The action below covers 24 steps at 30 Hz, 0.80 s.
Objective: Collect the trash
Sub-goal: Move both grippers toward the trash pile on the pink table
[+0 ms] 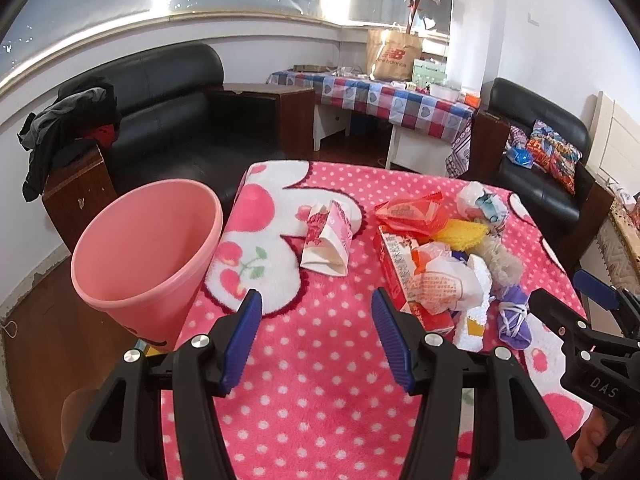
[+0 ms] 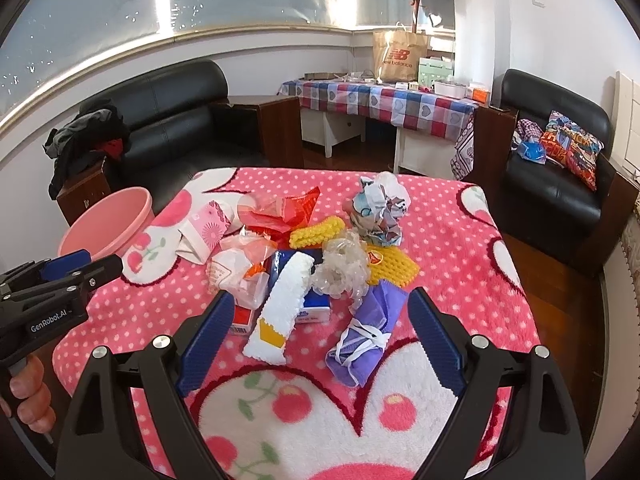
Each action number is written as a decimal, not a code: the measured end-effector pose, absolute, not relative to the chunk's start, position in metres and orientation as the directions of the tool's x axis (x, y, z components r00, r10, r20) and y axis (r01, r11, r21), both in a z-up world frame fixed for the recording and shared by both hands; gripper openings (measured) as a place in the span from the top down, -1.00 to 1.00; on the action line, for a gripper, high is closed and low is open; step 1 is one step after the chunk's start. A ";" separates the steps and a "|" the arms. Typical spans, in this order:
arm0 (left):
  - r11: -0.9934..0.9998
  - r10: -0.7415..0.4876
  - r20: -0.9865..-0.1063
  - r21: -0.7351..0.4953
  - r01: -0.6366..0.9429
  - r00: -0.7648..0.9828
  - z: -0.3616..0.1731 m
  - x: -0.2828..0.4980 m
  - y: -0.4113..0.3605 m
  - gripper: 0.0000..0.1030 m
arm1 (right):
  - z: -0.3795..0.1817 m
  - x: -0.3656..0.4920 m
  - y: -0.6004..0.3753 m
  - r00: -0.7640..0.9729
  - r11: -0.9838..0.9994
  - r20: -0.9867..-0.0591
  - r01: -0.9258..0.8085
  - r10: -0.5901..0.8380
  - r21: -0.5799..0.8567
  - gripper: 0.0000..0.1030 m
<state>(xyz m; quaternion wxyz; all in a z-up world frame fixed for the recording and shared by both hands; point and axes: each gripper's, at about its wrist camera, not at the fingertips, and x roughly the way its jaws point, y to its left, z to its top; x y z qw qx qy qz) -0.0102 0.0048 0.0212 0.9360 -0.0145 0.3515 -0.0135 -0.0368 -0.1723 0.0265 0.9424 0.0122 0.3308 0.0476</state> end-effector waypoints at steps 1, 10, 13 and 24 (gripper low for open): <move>0.999 -0.036 -0.651 -0.036 0.017 0.758 0.022 -0.011 0.004 -0.11 | 0.027 -0.037 -0.172 0.778 0.995 -0.620 -0.082 0.099 0.056 -0.72; 0.999 -0.040 -0.619 -0.025 0.031 0.784 0.028 -0.012 0.001 -0.11 | 0.029 -0.037 -0.171 0.791 0.995 -0.603 -0.090 0.103 0.052 -0.72; 0.999 -0.046 -0.605 -0.027 0.038 0.795 0.031 -0.011 0.003 -0.11 | 0.029 -0.037 -0.172 0.794 0.995 -0.600 -0.087 0.098 0.047 -0.72; 0.996 -0.088 -0.607 -0.075 0.053 0.790 0.028 0.002 0.017 -0.10 | 0.021 -0.030 -0.180 0.790 0.996 -0.606 -0.071 0.091 0.056 -0.72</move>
